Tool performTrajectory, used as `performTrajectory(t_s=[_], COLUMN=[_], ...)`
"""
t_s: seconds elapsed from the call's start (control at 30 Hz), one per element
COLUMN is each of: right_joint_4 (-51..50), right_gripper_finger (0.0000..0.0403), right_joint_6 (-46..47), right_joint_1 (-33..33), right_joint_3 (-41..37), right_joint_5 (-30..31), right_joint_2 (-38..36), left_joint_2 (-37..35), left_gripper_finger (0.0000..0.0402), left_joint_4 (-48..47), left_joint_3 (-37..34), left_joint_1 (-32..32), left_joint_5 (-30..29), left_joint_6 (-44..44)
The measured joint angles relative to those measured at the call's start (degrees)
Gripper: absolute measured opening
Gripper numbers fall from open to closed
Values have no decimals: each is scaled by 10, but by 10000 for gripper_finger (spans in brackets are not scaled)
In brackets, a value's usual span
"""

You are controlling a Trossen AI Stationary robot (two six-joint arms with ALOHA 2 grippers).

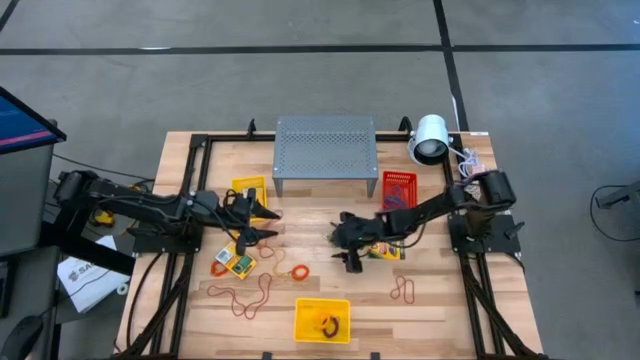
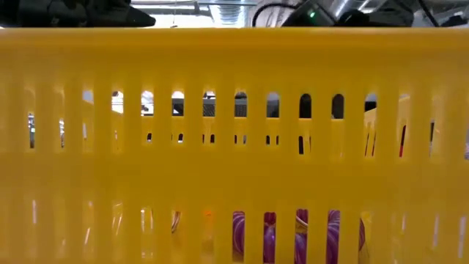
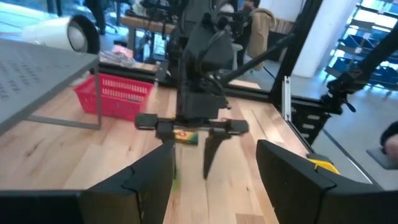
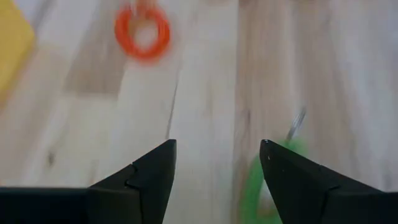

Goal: Pick & Place Office Desk Supplies
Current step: Put the green spiral keychain into the bottom yellow bin

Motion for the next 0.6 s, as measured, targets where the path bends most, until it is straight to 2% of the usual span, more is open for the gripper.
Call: performTrajectory(t_s=[0.23,0.6], right_joint_4=[-86,-92], right_gripper_finger=[227,227], right_joint_6=[6,-17], right_joint_1=[0,0], right_joint_3=[41,43], right_joint_5=[1,5], right_joint_2=[27,-32], left_joint_2=[7,7], left_gripper_finger=[222,222], left_joint_4=[1,0], left_joint_3=[0,0], left_joint_1=[-1,-4], left_joint_5=[14,14], left_joint_6=[-12,-13])
